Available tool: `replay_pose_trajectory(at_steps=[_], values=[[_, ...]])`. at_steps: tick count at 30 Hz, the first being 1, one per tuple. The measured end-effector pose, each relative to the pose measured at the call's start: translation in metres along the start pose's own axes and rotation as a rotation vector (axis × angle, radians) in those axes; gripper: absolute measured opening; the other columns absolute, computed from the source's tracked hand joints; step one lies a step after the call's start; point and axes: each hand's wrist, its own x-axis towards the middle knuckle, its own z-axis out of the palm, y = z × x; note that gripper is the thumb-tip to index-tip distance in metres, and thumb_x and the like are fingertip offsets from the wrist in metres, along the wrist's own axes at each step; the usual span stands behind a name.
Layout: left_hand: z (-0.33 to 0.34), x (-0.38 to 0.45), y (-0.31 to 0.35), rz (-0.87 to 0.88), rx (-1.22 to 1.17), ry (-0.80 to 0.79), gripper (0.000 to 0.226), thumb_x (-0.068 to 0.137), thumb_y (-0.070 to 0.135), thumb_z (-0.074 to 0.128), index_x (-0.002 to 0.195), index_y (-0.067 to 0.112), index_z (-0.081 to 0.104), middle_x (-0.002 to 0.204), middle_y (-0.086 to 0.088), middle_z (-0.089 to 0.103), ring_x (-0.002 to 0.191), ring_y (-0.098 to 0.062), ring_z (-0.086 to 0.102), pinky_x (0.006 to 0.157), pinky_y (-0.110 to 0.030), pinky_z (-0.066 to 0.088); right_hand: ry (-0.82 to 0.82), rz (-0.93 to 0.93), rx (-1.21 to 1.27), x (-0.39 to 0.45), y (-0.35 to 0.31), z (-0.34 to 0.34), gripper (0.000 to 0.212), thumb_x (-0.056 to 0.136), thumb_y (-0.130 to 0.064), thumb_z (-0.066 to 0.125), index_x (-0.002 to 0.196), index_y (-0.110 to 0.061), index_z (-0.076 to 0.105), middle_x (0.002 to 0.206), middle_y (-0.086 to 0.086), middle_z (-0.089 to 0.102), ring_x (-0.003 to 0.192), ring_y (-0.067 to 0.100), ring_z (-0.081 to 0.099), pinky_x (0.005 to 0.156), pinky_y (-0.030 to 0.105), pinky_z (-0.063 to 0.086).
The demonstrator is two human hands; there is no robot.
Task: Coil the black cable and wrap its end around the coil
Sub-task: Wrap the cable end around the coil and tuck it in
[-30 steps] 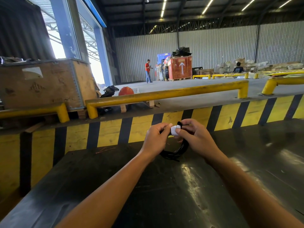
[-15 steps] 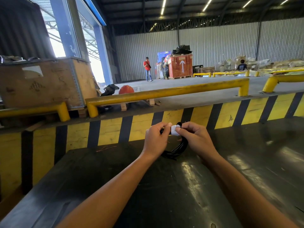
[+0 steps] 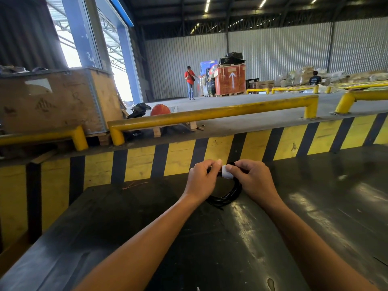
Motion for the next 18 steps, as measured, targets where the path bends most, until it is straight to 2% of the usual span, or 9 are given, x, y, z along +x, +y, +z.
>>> replay_pose_trajectory(at_steps=[2, 5, 7, 9, 10, 12, 14, 16, 18], values=[[0.0, -0.007, -0.003, -0.116, -0.136, -0.087, 0.024, 0.091, 0.039, 0.056, 0.099, 0.017, 0.063, 0.074, 0.008, 0.061, 0.06, -0.004, 0.058, 0.053, -0.018, 0.046, 0.043, -0.009, -0.023, -0.007, 0.007, 0.001, 0.016, 0.086, -0.026, 0.064, 0.075, -0.016, 0.071, 0.063, 0.001, 0.067, 0.058, 0.013, 0.061, 0.052, 0.026, 0.048], [0.004, -0.028, -0.015, -0.269, -0.295, -0.272, 0.04, 0.081, 0.036, 0.07, 0.115, 0.022, 0.056, 0.093, 0.001, 0.066, 0.072, -0.005, 0.066, 0.064, -0.02, 0.054, 0.113, 0.063, 0.062, -0.021, 0.021, 0.002, 0.016, 0.085, -0.027, 0.065, 0.073, -0.017, 0.071, 0.06, -0.004, 0.065, 0.052, 0.003, 0.058, 0.044, 0.012, 0.041], [0.009, -0.044, -0.026, -0.385, -0.38, -0.336, 0.043, 0.08, 0.024, 0.073, 0.118, 0.019, 0.055, 0.098, -0.007, 0.069, 0.086, -0.012, 0.069, 0.077, -0.029, 0.057, 0.145, 0.14, 0.126, -0.032, 0.034, 0.003, 0.016, 0.084, -0.028, 0.066, 0.073, -0.018, 0.071, 0.057, -0.006, 0.064, 0.049, 0.0, 0.055, 0.044, 0.01, 0.039], [0.014, -0.061, -0.039, -0.521, -0.519, -0.322, 0.04, 0.082, 0.014, 0.07, 0.119, 0.014, 0.057, 0.104, -0.012, 0.069, 0.1, -0.025, 0.067, 0.091, -0.043, 0.053, 0.15, 0.23, 0.174, -0.043, 0.048, 0.006, 0.017, 0.084, -0.029, 0.067, 0.07, -0.021, 0.071, 0.054, -0.008, 0.063, 0.047, -0.001, 0.053, 0.044, 0.011, 0.039], [0.018, -0.069, -0.046, -0.581, -0.594, -0.299, 0.038, 0.083, 0.01, 0.069, 0.119, 0.011, 0.058, 0.106, -0.012, 0.07, 0.102, -0.028, 0.066, 0.092, -0.045, 0.051, 0.135, 0.284, 0.197, -0.049, 0.056, 0.008, 0.018, 0.084, -0.029, 0.067, 0.068, -0.02, 0.071, 0.053, -0.009, 0.063, 0.047, 0.0, 0.052, 0.045, 0.014, 0.039], [0.025, -0.083, -0.061, -0.678, -0.687, -0.24, 0.032, 0.084, 0.006, 0.066, 0.115, 0.008, 0.06, 0.102, -0.011, 0.071, 0.093, -0.025, 0.069, 0.084, -0.04, 0.056, 0.061, 0.402, 0.198, -0.063, 0.075, 0.013, 0.02, 0.084, -0.027, 0.067, 0.067, -0.017, 0.07, 0.056, -0.006, 0.063, 0.054, 0.007, 0.054, 0.052, 0.025, 0.043], [0.032, -0.096, -0.074, -0.76, -0.68, -0.19, 0.026, 0.084, 0.004, 0.065, 0.11, 0.008, 0.062, 0.093, -0.009, 0.07, 0.075, -0.017, 0.069, 0.071, -0.033, 0.057, -0.063, 0.527, 0.168, -0.079, 0.092, 0.018, 0.02, 0.086, -0.024, 0.065, 0.07, -0.012, 0.07, 0.067, 0.008, 0.066, 0.064, 0.017, 0.058, 0.061, 0.036, 0.045], [0.036, -0.109, -0.089, -0.838, -0.61, -0.17, 0.028, 0.082, 0.002, 0.067, 0.109, 0.009, 0.061, 0.088, -0.008, 0.068, 0.067, -0.015, 0.067, 0.064, -0.031, 0.055, -0.189, 0.656, 0.139, -0.099, 0.111, 0.022, 0.017, 0.088, -0.021, 0.063, 0.076, -0.011, 0.069, 0.078, 0.014, 0.069, 0.069, 0.021, 0.061, 0.063, 0.036, 0.045], [0.038, -0.124, -0.103, -0.905, -0.536, -0.164, 0.031, 0.081, 0.002, 0.069, 0.109, 0.011, 0.06, 0.088, -0.008, 0.069, 0.064, -0.015, 0.067, 0.059, -0.03, 0.054, -0.36, 0.755, -0.019, -0.121, 0.131, 0.022, 0.014, 0.087, -0.024, 0.063, 0.08, -0.012, 0.067, 0.079, 0.011, 0.069, 0.069, 0.02, 0.062, 0.061, 0.032, 0.046]])
